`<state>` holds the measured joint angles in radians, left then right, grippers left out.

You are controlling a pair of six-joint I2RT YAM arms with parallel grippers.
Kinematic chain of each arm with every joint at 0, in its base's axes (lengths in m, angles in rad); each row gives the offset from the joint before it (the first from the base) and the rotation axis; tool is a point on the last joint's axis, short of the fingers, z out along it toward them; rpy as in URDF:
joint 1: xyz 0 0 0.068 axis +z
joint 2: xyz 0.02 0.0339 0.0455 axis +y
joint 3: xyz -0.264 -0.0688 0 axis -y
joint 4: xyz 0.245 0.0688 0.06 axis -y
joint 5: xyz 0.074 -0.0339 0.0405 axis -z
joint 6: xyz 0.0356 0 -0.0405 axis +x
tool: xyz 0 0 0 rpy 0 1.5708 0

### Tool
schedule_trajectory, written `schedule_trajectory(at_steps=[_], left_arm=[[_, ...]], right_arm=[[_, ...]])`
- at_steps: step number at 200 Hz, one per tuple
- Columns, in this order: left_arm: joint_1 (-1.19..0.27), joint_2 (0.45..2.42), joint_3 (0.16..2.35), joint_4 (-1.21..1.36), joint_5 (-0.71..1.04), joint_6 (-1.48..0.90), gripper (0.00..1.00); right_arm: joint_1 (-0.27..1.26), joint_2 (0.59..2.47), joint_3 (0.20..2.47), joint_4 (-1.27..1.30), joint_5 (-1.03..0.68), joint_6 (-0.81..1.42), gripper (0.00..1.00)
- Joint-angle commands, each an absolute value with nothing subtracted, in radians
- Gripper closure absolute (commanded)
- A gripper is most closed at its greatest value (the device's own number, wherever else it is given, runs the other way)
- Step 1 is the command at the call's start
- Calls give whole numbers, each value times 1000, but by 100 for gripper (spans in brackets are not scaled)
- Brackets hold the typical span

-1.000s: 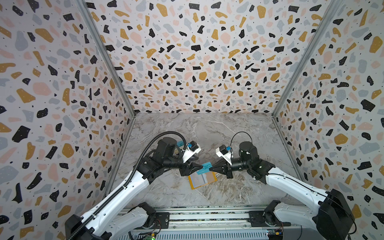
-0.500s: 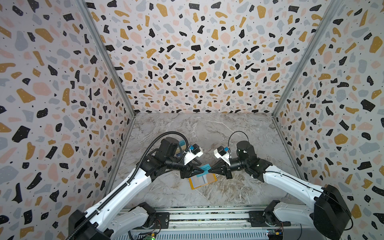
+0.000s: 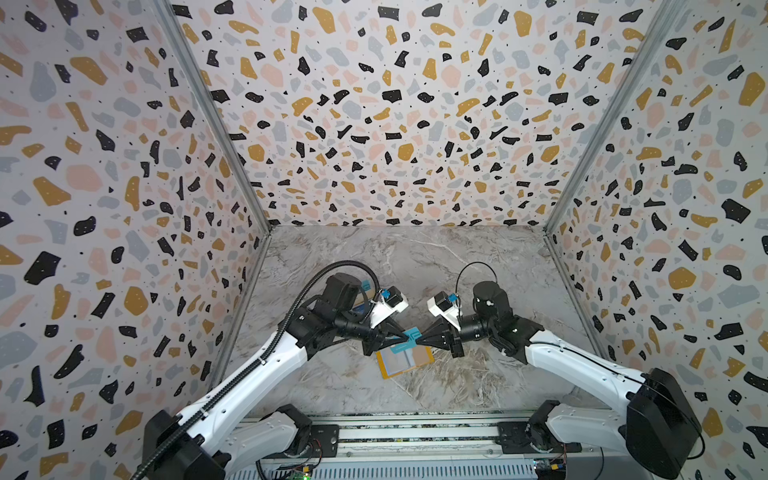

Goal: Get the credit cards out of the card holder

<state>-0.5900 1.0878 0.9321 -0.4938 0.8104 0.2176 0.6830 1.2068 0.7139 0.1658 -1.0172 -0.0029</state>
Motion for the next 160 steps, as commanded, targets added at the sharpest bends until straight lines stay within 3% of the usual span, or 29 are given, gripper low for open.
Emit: schedule_trajectory(at_steps=[1,74,122,136,160], left_arm=[[-586,1089,954,-472,830,205,85],[-586,1075,953,-477,814,212,97],[-586,1061,948,-480,779,203,100],[-586,1056,950,-478,748,197,100],[-586,1044,948,-472,652,176,100]], right_arm=[[687,1204,754,186,-1004,5,100],[683,1200,738,218,-966,32,91],[652,1181,728,179,-918,37,63],[638,1163,715,175,-911,40,49],[623,1122,686,180,-873,50,34]])
